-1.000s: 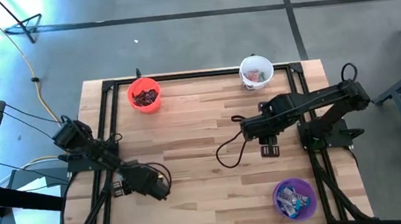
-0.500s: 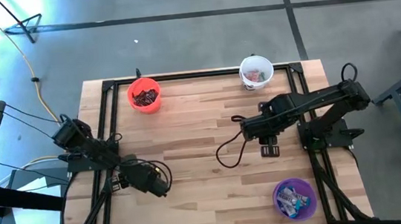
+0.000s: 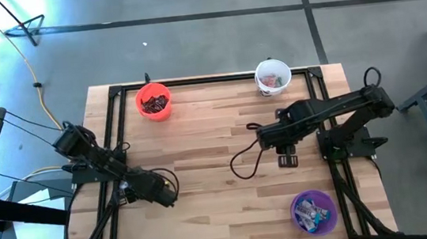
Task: Sort candy
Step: Put the white chocolate into the violet bucket
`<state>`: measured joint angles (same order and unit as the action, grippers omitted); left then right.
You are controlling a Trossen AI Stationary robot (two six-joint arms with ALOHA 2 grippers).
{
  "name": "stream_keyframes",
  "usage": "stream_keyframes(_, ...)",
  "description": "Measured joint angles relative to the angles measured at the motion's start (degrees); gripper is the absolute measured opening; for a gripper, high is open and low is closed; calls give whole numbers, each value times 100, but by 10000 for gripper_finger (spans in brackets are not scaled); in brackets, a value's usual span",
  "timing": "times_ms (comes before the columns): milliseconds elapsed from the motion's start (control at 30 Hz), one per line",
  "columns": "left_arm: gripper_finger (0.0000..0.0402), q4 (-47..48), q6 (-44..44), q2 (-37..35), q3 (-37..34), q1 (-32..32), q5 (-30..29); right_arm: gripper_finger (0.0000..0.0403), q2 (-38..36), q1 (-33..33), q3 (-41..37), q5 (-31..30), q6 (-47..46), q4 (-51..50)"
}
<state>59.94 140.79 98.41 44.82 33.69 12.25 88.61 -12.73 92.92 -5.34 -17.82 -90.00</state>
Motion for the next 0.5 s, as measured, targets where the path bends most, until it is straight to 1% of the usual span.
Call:
stream_keyframes(100,144,-129,-14,-28,-99,-4,22,124,-31,0,0,0,-18,-2)
stream_keyframes(167,125,-171,-45,-28,-114,-4,12,124,-50,0,0,-1,-70,1)
stream_keyframes(233,94,-199,-121,-21,-129,-4,-11,124,-72,0,0,-2,-135,-3)
stream_keyframes(333,31,-149,-206,11,-165,1,46,124,-93,0,0,-2,-141,-4)
stream_keyframes(367,18,-141,-234,11,-167,1,59,124,-93,0,0,-2,-142,-3)
stream_keyframes(400,12,-135,-236,11,-167,3,59,124,-93,0,0,-2,-160,0)
stream_keyframes(500,13,-132,-286,4,-165,3,53,124,-93,0,0,-2,-141,-1)
